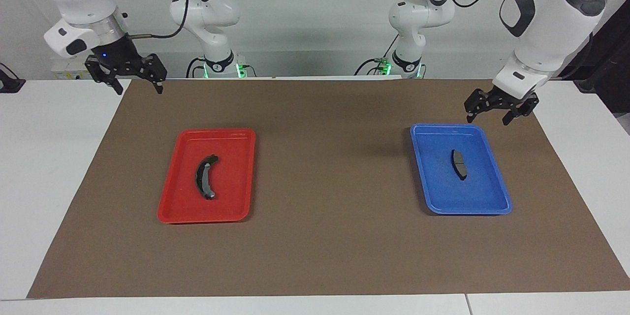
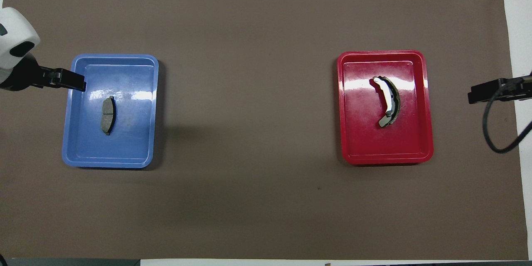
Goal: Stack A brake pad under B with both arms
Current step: 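Grasp the dark pad with the left gripper while the right gripper grasps another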
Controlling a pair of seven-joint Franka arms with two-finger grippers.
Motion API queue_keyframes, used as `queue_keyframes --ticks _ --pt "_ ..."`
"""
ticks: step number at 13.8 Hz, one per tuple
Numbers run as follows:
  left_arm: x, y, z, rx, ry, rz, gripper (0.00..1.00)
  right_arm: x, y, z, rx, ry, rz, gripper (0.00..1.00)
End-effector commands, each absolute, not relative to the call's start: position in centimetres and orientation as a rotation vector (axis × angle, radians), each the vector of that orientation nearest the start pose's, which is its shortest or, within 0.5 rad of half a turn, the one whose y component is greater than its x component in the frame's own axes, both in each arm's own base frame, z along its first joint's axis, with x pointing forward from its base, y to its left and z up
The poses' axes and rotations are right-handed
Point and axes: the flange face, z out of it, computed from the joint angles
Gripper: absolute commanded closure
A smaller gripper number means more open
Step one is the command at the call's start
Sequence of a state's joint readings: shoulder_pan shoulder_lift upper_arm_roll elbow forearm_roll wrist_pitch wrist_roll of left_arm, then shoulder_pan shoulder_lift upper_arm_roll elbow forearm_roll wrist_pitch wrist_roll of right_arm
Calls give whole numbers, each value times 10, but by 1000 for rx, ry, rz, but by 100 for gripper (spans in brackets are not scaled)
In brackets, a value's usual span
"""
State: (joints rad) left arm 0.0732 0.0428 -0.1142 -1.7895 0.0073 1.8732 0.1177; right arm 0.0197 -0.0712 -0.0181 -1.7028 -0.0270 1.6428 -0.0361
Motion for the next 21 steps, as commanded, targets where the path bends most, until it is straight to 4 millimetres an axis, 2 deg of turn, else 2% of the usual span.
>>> queue_keyframes --ticks 1,3,5,8,9,13,14,16,17,18,19,20,21 --pt "575 -11 472 -3128 238 -137 0 544 12 570 -3166 -56 -63 1" --pt "571 -6 424 -3126 213 -190 0 556 24 533 -3158 -61 -71 1" --pt "566 -2 384 -3131 203 -172 0 571 25 489 -3154 -44 -73 1" --pt "565 4 343 -3144 177 -72 1 585 27 434 -3146 -48 -104 1" --pt "561 9 333 -3145 164 -50 2 586 33 415 -3142 -54 -107 1" --pt "550 11 300 -3149 133 -55 2 588 35 367 -3140 -61 -80 2" --pt "550 11 297 -3150 131 -48 3 591 35 360 -3138 -61 -99 4" --pt "548 11 295 -3150 128 -38 5 596 37 333 -3134 -65 -80 6" --pt "547 11 293 -3151 119 -31 9 597 39 326 -3133 -70 -77 8" --pt "546 11 292 -3152 117 -19 26 597 39 317 -3132 -66 -53 11" --pt "545 10 291 -3151 121 -9 53 597 38 311 -3132 -66 -39 13" --pt "543 10 290 -3151 123 -4 70 596 38 309 -3132 -66 -29 14" --pt "543 9 290 -3151 128 -2 83 595 38 308 -3132 -73 -20 16"
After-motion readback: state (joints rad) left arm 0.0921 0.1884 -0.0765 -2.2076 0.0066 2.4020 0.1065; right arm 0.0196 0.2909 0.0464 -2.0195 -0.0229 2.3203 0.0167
